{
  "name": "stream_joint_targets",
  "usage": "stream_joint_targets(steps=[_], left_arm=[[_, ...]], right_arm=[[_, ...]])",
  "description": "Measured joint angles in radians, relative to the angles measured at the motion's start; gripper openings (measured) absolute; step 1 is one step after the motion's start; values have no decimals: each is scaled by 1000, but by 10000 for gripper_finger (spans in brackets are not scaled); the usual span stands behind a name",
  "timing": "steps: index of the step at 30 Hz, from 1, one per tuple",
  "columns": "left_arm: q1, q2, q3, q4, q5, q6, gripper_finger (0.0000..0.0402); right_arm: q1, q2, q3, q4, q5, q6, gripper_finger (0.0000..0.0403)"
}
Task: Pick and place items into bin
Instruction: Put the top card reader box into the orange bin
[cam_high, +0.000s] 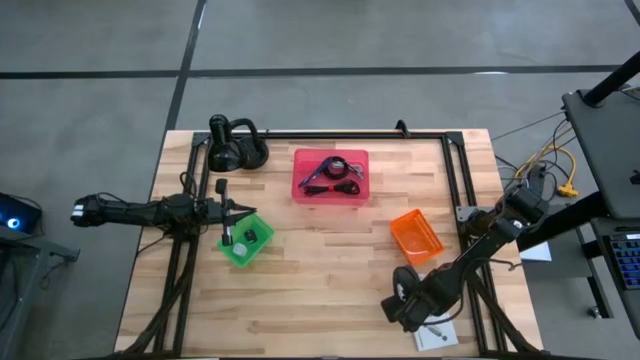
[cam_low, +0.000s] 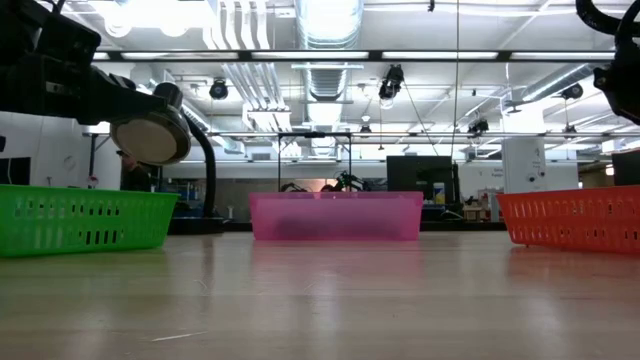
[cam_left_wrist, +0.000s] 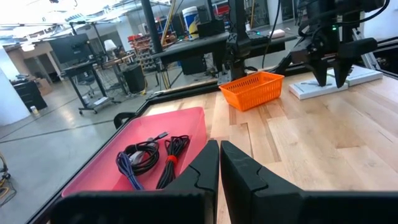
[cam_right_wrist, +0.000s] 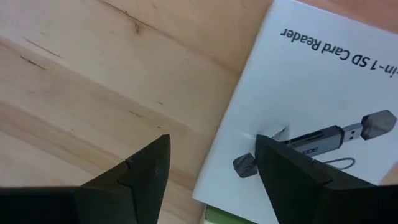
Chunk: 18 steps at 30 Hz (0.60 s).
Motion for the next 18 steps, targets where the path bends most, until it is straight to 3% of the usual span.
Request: stream_joint_targets(steps=[8, 18], left_arm=[[0, -1, 0, 0, 0, 0, 0], [0, 0, 0, 0, 0, 0, 0]], right_arm=[[-1, 4, 53, -142, -15, -2, 224], [-1, 4, 58, -147, -10, 5, 224]])
